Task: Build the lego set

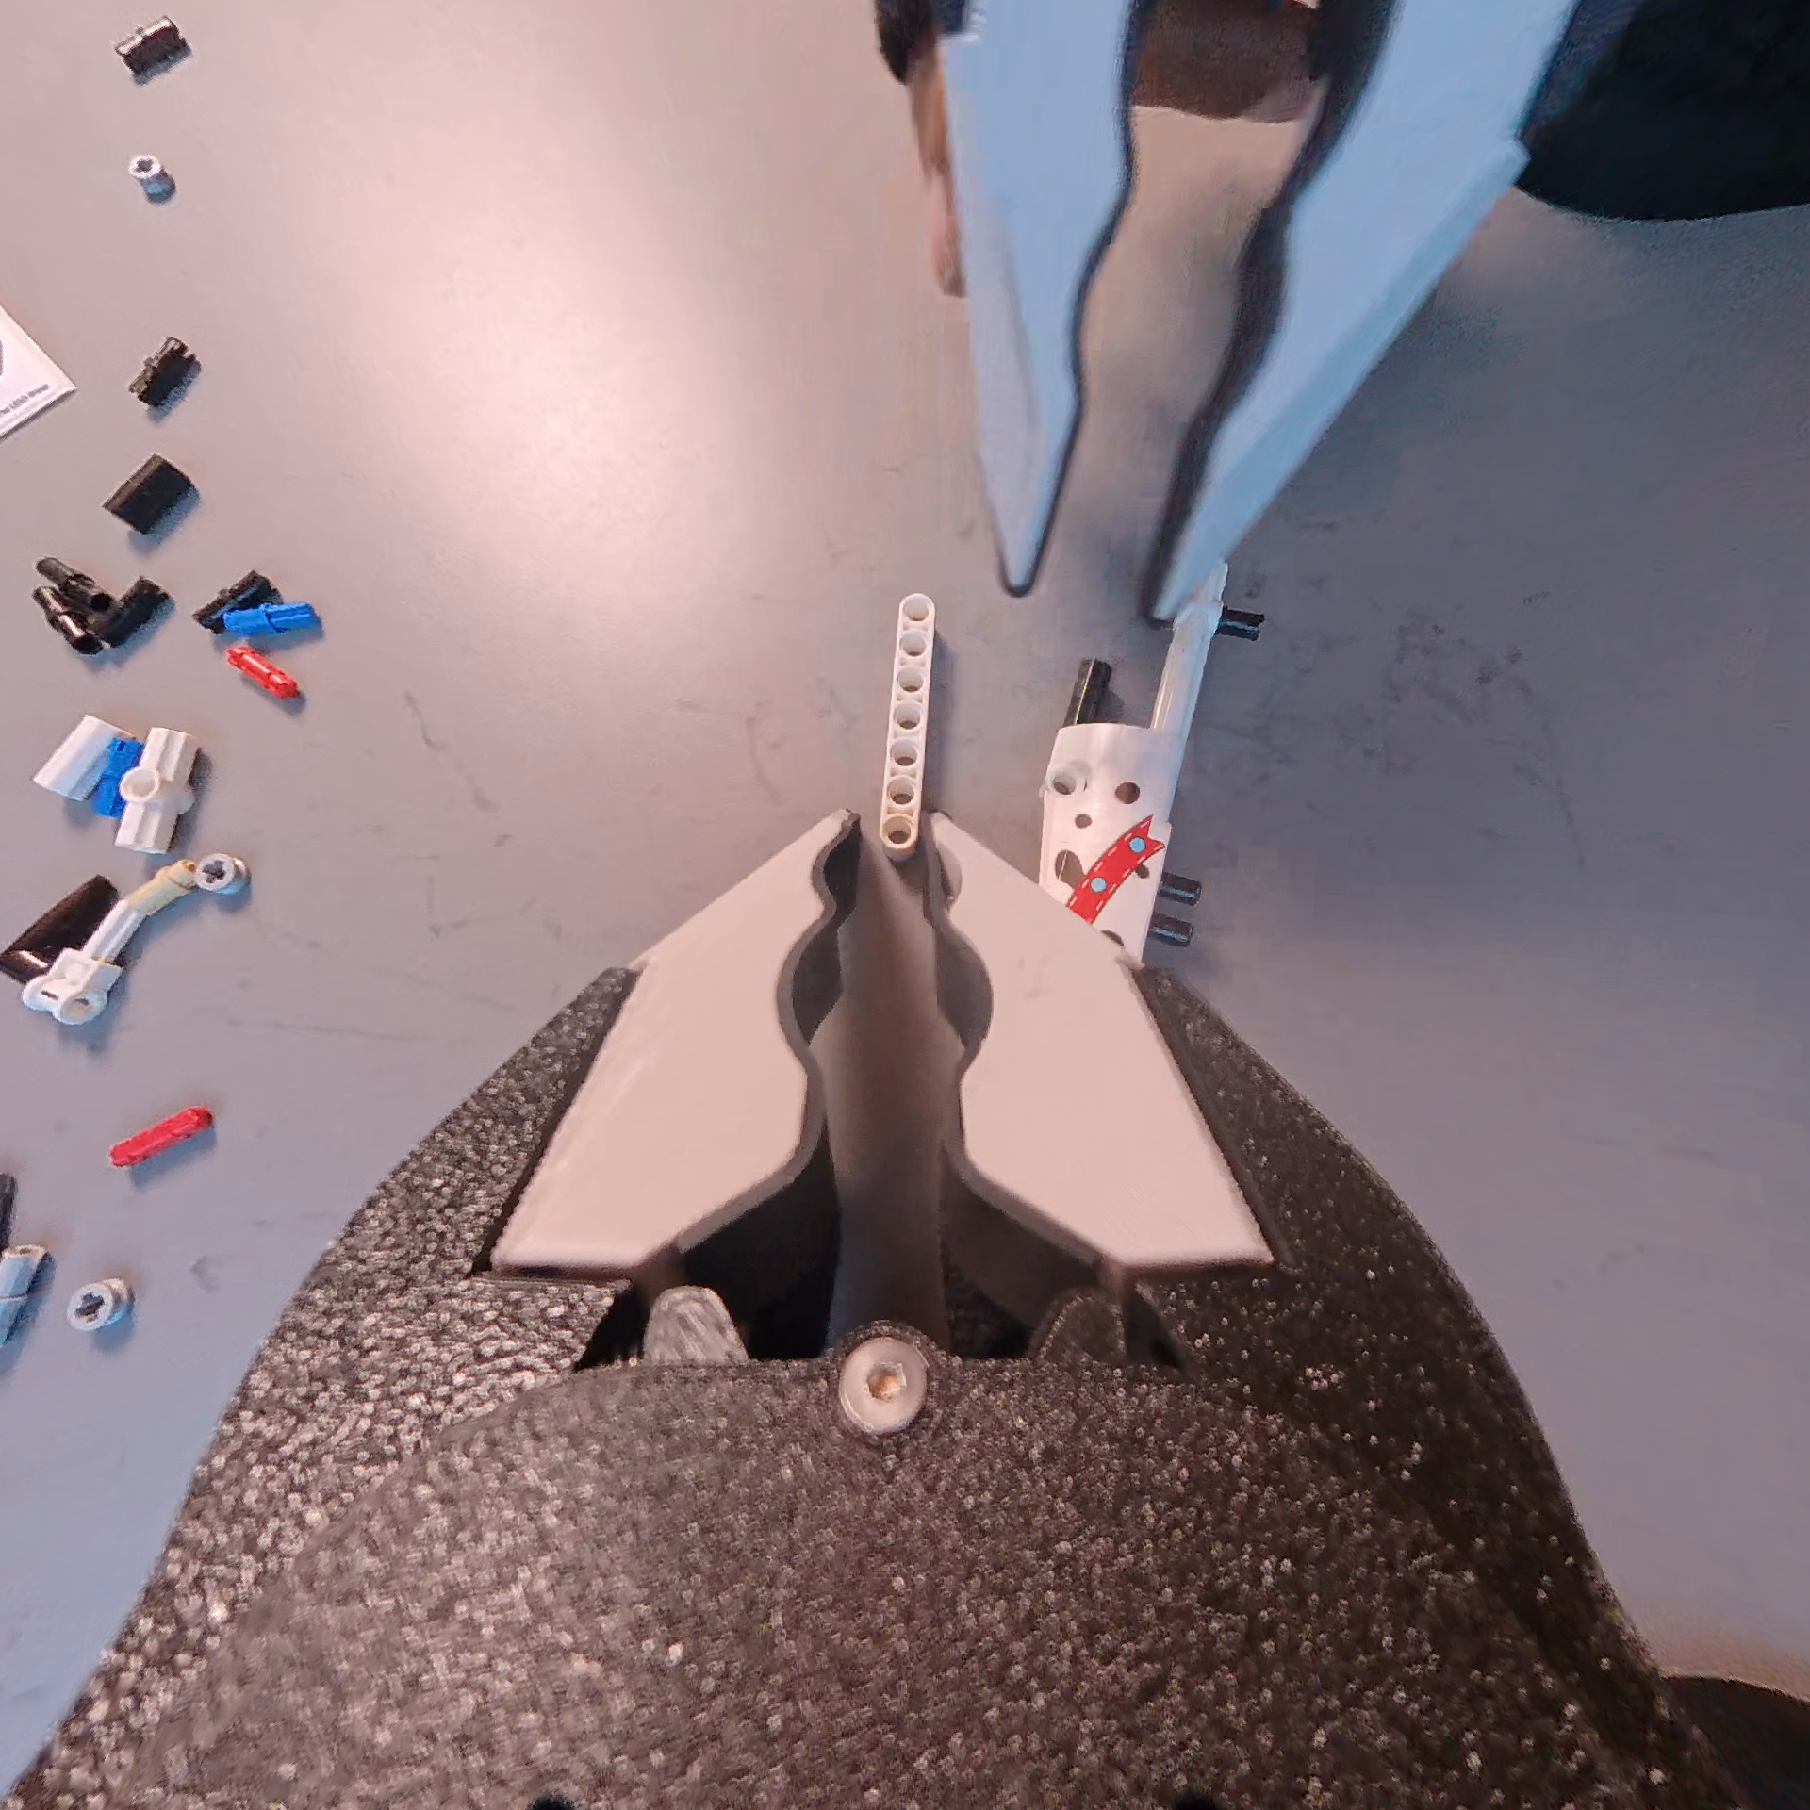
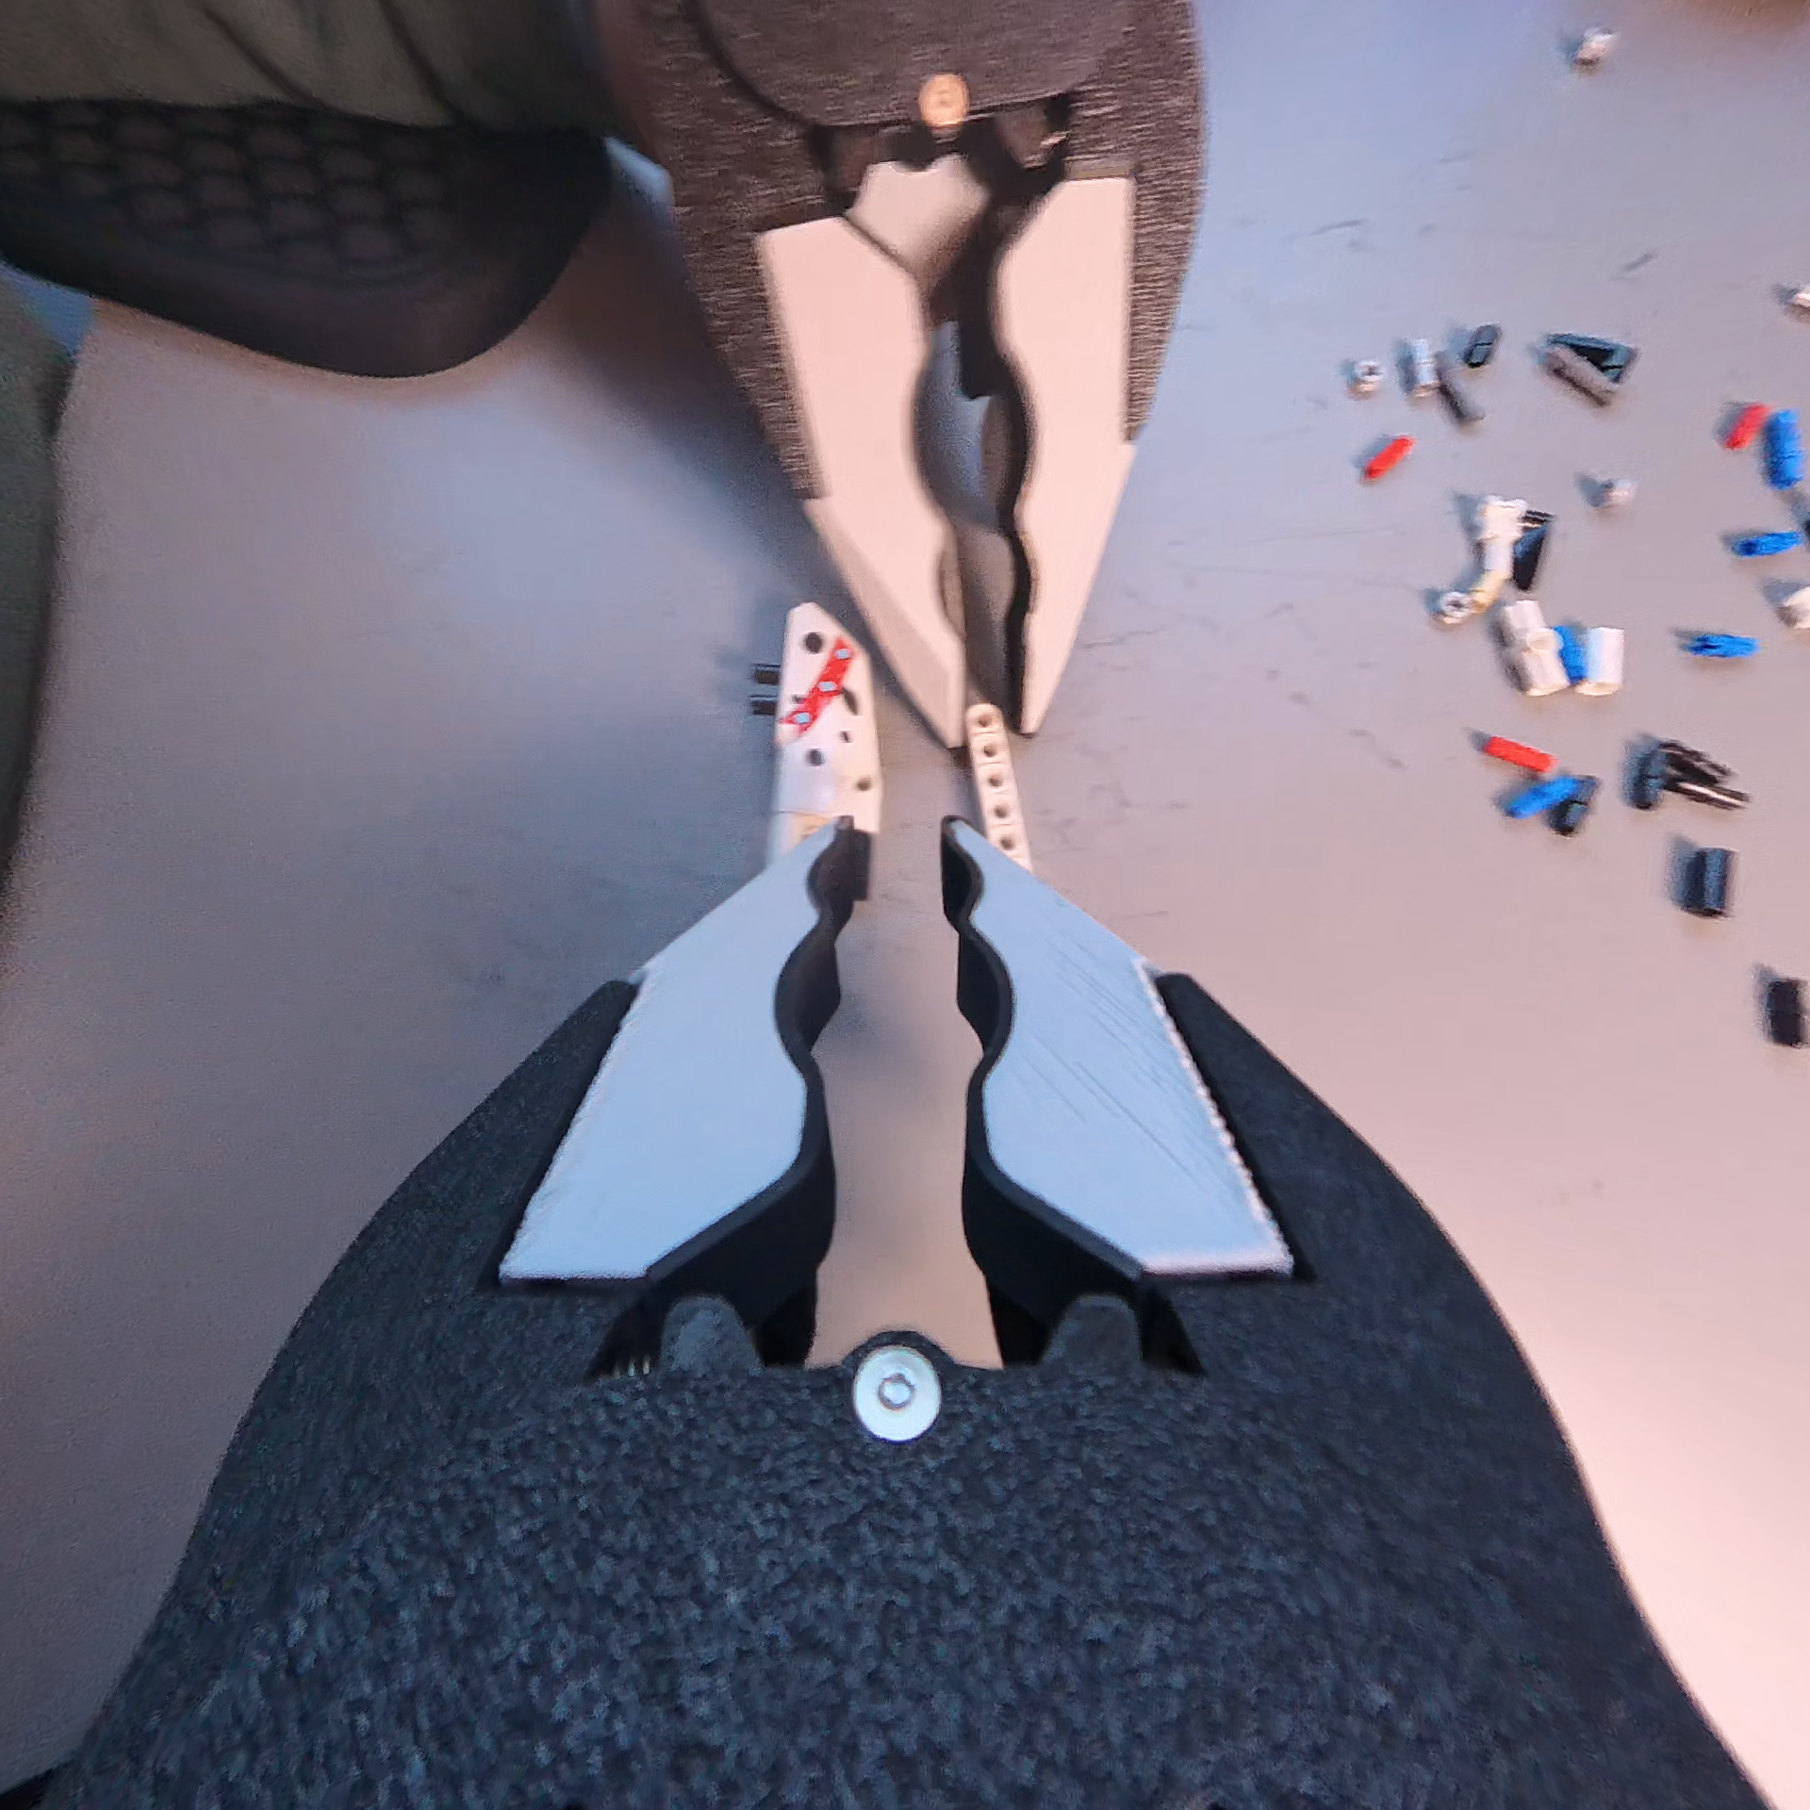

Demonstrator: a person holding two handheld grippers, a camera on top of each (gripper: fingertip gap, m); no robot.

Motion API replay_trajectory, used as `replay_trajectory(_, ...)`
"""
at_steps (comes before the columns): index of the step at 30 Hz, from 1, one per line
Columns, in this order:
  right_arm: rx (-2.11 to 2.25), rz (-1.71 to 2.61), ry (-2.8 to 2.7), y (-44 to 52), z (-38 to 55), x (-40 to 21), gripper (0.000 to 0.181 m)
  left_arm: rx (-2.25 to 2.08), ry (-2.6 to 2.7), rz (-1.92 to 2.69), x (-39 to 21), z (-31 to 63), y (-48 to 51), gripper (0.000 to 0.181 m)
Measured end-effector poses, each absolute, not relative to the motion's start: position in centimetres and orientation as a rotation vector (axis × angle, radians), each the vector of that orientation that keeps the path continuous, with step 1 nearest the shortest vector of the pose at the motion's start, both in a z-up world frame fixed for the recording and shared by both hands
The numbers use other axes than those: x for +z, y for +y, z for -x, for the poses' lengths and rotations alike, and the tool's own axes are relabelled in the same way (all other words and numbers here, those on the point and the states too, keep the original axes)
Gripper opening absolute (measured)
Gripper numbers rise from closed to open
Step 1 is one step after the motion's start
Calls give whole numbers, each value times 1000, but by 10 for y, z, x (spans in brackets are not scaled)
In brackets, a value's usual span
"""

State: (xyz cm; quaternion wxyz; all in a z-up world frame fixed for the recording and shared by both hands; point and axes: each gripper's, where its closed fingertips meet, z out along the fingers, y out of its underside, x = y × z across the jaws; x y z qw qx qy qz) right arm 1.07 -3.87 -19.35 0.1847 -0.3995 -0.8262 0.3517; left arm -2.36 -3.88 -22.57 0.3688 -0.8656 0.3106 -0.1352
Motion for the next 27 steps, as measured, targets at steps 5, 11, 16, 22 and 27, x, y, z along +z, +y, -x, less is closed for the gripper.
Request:
replay_trajectory(5,984,1082,-2385,-64,-20,-201,25,-327,821,2212,-226,23,-39,7)
replay_trajectory(11,857,1046,-2439,-60,-22,-214,6,-297,791,2222,-226,33,-38,7)
replay_trajectory(16,773,1069,-2415,-35,-30,-216,6,-250,730,2250,-225,54,-38,7)
replay_trajectory(22,649,1138,-2333,15,-29,-216,6,-338,744,2237,-216,62,-53,7)
replay_trajectory(27,641,1147,-2309,30,-25,-216,6,-523,871,2179,-208,36,-77,7)
